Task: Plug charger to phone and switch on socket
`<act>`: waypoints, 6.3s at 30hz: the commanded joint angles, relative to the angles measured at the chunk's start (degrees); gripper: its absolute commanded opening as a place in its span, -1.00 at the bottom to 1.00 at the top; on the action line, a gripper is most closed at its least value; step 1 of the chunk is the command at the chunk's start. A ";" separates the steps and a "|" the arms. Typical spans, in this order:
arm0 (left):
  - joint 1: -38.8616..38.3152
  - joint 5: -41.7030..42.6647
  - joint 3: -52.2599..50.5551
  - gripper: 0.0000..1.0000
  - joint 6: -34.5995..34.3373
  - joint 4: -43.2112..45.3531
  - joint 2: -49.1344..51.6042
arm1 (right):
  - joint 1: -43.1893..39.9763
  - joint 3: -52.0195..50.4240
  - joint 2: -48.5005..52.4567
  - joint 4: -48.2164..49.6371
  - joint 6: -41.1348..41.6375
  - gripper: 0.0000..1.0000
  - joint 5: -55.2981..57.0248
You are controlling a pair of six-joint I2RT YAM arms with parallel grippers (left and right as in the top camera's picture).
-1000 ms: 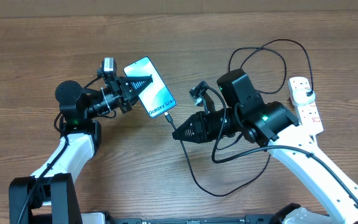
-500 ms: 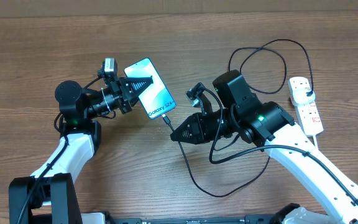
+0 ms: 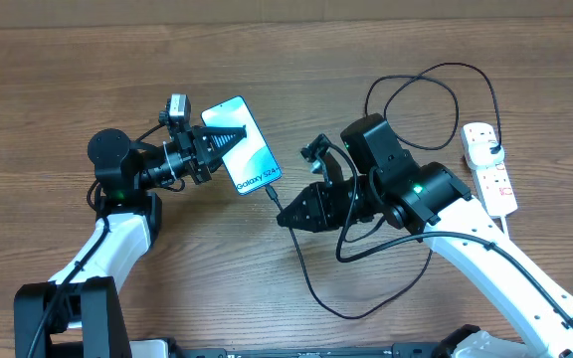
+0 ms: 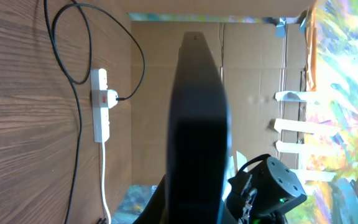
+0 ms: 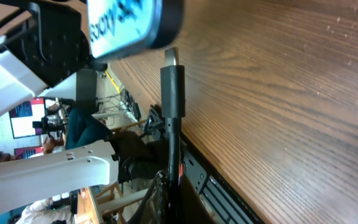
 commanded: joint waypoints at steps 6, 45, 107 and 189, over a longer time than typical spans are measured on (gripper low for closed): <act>0.15 0.44 1.44 -0.92 2.84 0.42 -0.46 | 0.17 1.16 -2.38 0.20 -2.14 -0.92 -2.64; 0.15 -0.79 1.44 -0.92 3.06 0.24 -0.46 | 0.28 1.16 -2.54 0.79 -2.38 -0.92 -4.90; 0.02 1.31 1.44 -0.92 2.97 0.24 -0.46 | 0.28 1.14 -2.51 4.22 -2.29 -0.92 -1.38; 0.04 1.11 1.44 -0.92 -0.50 5.44 -0.46 | -1.44 1.14 -2.82 1.22 -0.83 -0.92 -6.43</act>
